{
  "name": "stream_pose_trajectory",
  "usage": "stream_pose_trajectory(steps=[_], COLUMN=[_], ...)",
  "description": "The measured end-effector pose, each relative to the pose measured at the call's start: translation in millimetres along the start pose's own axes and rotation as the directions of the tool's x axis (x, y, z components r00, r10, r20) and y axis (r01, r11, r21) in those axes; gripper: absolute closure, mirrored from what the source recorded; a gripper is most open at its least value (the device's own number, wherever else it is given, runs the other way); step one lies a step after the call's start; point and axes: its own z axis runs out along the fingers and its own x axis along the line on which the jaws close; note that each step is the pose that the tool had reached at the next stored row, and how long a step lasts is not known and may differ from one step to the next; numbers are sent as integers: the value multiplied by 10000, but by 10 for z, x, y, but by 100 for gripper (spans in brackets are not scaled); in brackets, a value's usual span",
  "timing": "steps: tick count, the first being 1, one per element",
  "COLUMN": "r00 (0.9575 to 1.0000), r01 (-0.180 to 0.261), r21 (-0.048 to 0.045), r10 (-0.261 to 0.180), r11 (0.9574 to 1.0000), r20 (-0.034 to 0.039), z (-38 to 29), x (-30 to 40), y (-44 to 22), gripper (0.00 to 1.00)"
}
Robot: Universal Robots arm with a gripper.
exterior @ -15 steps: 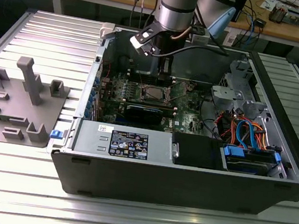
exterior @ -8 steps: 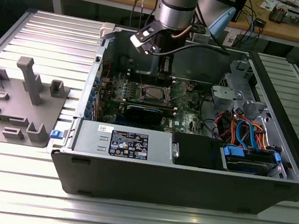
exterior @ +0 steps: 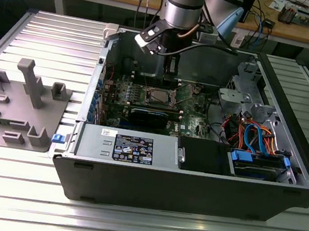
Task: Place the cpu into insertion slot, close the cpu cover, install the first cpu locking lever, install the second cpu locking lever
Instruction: 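Close the cpu cover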
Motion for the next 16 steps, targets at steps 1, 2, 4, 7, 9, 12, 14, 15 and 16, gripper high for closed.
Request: stream_pose_trajectory(steps=[1, 2, 4, 7, 9, 12, 14, 15, 16], r00=[10000, 10000, 10000, 10000, 10000, 10000, 10000, 10000, 10000], r01=[0, 1, 1, 0, 1, 0, 1, 0, 0], r21=[0, 0, 0, 0, 0, 0, 0, 1, 0], r10=[0, -1, -1, 0, -1, 0, -1, 0, 0], r11=[10000, 10000, 10000, 10000, 10000, 10000, 10000, 10000, 10000], r20=[0, 0, 1, 0, 0, -2, 1, 1, 1], z=[0, 0, 0, 1, 1, -1, -7, -11, -13], x=[0, 0, 0, 0, 0, 0, 0, 0, 0], y=[1, 3, 8, 18, 20, 21, 21, 21, 21], gripper=[89, 89, 89, 89, 89, 89, 89, 89, 89])
